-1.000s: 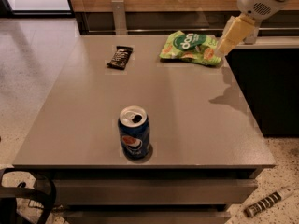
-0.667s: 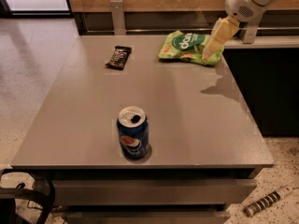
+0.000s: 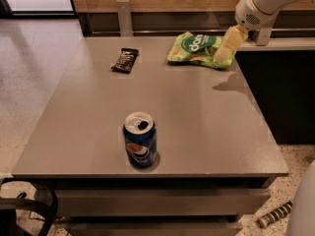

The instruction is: Move green rice chip bag near pepsi can

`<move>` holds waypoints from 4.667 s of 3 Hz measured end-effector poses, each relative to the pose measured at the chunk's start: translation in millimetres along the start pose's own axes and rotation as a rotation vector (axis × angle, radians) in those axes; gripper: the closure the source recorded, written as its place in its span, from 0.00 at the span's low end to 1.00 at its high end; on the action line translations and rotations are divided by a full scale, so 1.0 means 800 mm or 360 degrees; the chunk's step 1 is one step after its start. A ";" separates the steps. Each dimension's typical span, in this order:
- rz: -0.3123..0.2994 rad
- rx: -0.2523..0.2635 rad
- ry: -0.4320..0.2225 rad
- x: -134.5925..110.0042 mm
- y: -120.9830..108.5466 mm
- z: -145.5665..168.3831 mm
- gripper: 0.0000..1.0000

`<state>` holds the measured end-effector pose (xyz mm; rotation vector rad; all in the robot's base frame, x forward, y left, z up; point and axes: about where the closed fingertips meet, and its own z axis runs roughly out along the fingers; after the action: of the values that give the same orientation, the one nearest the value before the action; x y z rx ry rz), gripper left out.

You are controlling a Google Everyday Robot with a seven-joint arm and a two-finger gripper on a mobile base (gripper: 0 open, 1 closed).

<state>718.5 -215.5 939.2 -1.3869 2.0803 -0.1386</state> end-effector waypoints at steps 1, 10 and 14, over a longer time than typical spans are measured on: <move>0.0011 -0.0002 -0.0004 0.002 0.000 0.005 0.00; 0.0343 -0.0073 -0.0032 0.032 0.014 0.154 0.44; 0.0342 -0.0080 -0.0029 0.029 0.012 0.152 1.00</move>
Offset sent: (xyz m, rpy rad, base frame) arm 0.0117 -0.0081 -0.0224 0.0415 0.0021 -0.0320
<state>771.5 -200.9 828.3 -1.1787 2.2148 0.0161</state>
